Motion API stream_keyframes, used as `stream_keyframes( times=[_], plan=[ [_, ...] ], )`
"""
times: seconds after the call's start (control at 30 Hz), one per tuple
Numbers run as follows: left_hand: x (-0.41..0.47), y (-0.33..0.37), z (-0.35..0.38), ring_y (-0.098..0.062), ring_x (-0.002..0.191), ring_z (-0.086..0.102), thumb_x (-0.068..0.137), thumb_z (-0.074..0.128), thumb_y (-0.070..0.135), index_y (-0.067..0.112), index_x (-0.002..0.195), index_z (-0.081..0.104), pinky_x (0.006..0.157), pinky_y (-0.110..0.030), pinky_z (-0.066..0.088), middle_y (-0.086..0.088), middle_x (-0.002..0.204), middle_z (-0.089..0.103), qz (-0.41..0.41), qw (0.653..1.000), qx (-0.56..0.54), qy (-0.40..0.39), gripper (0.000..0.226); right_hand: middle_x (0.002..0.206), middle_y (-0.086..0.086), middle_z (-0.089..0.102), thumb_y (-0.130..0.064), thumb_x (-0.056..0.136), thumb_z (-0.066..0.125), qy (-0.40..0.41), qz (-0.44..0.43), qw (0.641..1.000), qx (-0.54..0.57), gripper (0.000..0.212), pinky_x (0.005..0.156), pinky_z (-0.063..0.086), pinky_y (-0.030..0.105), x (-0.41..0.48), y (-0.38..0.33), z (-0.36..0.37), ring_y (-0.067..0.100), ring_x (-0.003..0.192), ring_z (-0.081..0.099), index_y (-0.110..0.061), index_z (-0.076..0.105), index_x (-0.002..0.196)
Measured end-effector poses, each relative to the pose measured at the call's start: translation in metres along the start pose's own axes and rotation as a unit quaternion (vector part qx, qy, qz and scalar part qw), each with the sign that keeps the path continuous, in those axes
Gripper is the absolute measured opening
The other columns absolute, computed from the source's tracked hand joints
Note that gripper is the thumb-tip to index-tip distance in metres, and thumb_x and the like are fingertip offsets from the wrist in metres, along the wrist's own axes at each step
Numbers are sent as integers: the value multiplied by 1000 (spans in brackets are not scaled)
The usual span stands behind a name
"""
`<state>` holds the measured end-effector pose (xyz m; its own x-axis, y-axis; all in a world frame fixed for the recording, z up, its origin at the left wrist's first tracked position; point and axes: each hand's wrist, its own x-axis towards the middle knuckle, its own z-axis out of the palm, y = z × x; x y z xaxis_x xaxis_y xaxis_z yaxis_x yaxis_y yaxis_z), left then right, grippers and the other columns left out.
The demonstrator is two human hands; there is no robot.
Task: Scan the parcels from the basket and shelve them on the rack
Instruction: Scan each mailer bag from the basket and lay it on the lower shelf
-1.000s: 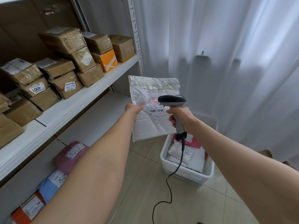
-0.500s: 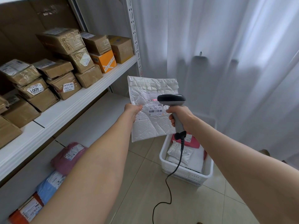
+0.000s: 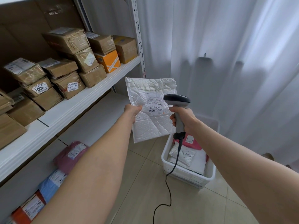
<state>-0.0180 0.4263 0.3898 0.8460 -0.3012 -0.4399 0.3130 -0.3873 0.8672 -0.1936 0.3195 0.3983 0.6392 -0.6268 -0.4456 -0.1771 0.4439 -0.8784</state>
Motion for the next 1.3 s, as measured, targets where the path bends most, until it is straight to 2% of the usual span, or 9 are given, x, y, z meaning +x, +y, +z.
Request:
stream_keyframes(
  times=[0.27,0.37,0.5,0.57,0.7,0.87,1.0,1.13,1.3],
  plan=[
    [11,-24,-41,-31,98,65,86,68,6,-2,118,55,88,-46,54,-16,110,64,-35,998,-52,13,35,56,3,56,-6,84,68,40,47,996,71,9,51,45,25,16,28,26,14,48,50,-8,60,86],
    [14,-40,-56,-24,83,62,87,67,11,4,112,53,72,-35,54,-7,91,61,-46,997,-58,36,30,67,3,54,-10,83,71,38,72,995,58,14,57,46,28,23,43,42,15,57,51,-9,60,90],
    [24,-61,-81,-21,77,59,89,59,2,5,107,55,69,-31,51,-8,90,59,-72,994,-69,51,19,73,3,56,-16,83,73,8,102,994,35,24,62,47,29,32,63,75,15,62,53,-9,59,101],
    [29,-72,-96,-16,66,51,87,53,-5,7,90,52,61,-27,45,-5,78,52,-87,992,-62,64,12,74,3,57,-18,83,74,-11,118,992,29,26,62,48,30,36,73,97,16,63,54,-8,60,102],
    [46,-101,-128,-14,63,38,85,46,-8,10,76,45,62,-25,36,-3,74,42,-118,987,-58,97,20,76,5,61,-19,81,76,-42,143,989,18,26,63,48,30,47,100,144,16,63,55,-8,62,101],
    [65,-133,-160,-14,55,33,86,47,-7,8,75,45,42,-18,32,-3,67,37,-161,973,-65,151,19,81,5,63,-22,82,76,-85,182,980,4,26,67,50,31,67,136,191,17,67,57,-12,63,103],
    [91,-160,-180,-21,68,52,86,51,-10,-2,116,56,57,-26,41,-8,76,53,-174,965,-104,168,32,81,5,63,-23,84,74,-122,219,968,-11,15,69,49,32,91,159,221,17,69,57,-14,65,92],
    [126,-185,-194,-22,79,54,87,59,-4,-1,118,57,66,-29,44,-6,77,54,-191,949,-131,214,31,80,5,63,-22,85,74,-134,242,961,-21,10,70,47,31,125,178,249,18,69,57,-16,66,87],
    [176,-213,-213,-31,98,62,87,62,4,5,116,60,93,-47,49,-16,107,65,-185,942,-145,242,29,80,5,64,-23,83,76,-174,248,952,-42,16,71,49,32,172,198,281,18,70,58,-14,65,92]
  ],
)
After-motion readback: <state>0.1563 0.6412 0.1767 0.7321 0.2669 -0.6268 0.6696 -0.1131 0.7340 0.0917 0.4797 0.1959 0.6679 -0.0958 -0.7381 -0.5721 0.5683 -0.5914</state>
